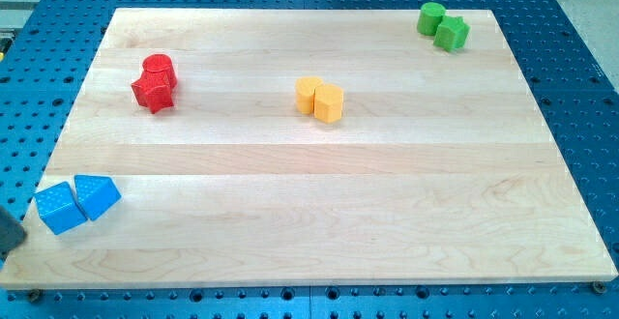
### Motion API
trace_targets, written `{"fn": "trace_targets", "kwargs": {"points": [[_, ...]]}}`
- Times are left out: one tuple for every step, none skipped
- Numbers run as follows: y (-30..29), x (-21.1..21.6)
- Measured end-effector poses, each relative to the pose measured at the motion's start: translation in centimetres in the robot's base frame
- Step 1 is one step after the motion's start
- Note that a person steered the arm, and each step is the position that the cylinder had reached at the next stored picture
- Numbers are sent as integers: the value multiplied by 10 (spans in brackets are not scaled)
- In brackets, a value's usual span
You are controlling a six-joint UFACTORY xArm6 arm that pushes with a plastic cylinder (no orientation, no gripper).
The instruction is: Adjust the blue cube and the blue triangle vertically to each other
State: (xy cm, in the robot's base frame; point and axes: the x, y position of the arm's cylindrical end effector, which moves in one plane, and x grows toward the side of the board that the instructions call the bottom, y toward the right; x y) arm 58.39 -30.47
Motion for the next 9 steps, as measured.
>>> {"fn": "trace_targets", "kwargs": {"points": [[0, 3], [0, 32], [1, 14], [29, -16], [58, -16], [71, -11], [77, -29], [117, -30], [120, -59]]}}
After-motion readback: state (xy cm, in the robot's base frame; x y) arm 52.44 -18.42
